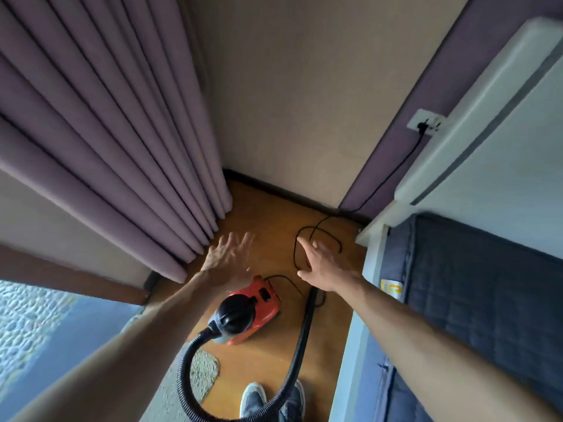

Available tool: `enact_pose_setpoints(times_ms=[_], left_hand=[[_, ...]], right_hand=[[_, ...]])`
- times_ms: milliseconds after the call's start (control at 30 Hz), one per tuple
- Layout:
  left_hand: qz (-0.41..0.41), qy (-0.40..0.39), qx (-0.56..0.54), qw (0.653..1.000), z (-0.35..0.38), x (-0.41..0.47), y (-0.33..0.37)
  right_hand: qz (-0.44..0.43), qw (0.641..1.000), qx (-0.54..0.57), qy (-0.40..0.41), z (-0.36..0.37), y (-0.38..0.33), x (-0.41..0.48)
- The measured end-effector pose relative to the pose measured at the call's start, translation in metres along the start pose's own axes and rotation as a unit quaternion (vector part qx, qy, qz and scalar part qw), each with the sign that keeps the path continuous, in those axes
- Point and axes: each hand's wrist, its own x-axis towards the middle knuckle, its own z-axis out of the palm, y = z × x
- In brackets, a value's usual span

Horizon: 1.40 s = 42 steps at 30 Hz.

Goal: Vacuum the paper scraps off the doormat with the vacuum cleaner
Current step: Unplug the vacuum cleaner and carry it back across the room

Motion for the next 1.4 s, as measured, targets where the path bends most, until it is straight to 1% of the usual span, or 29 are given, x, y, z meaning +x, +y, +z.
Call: enact_pose_setpoints(times_ms=[67, 200, 333, 467, 600, 800, 967, 1233, 1400], left_hand=[[0.014, 0.037, 0.003, 0.999, -0.038, -0.012, 0.011], [0.039, 0.082, 0.006, 0.996, -0.108, -0.031, 0.033], [0.075, 0.118, 0.011, 0.990, -0.166, -0.045, 0.061], [0.122, 0.134, 0.032, 0.983, -0.204, -0.055, 0.091], [0.164, 0.151, 0.068, 0.972, -0.225, -0.055, 0.120], [0.183, 0.160, 0.087, 0.966, -0.240, -0.039, 0.152], [0.193, 0.168, 0.093, 0.962, -0.250, -0.008, 0.179], [0.160, 0.146, 0.103, 0.971, -0.263, 0.075, 0.231], [0.142, 0.134, 0.101, 0.975, -0.264, 0.128, 0.261]], right_hand=[[-0.005, 1.000, 0.002, 0.030, -0.041, -0.012, -0.023], [-0.030, 0.992, -0.054, 0.106, -0.113, -0.028, -0.066], [-0.019, 0.982, -0.079, 0.168, -0.172, -0.030, -0.105], [0.005, 0.974, -0.087, 0.209, -0.216, -0.020, -0.138], [0.027, 0.966, -0.089, 0.241, -0.244, -0.004, -0.158], [0.045, 0.960, -0.080, 0.265, -0.262, 0.023, -0.172], [0.053, 0.958, -0.071, 0.272, -0.278, 0.059, -0.163], [0.070, 0.963, -0.031, 0.257, -0.325, 0.150, -0.102], [0.086, 0.967, -0.013, 0.240, -0.335, 0.203, -0.060]])
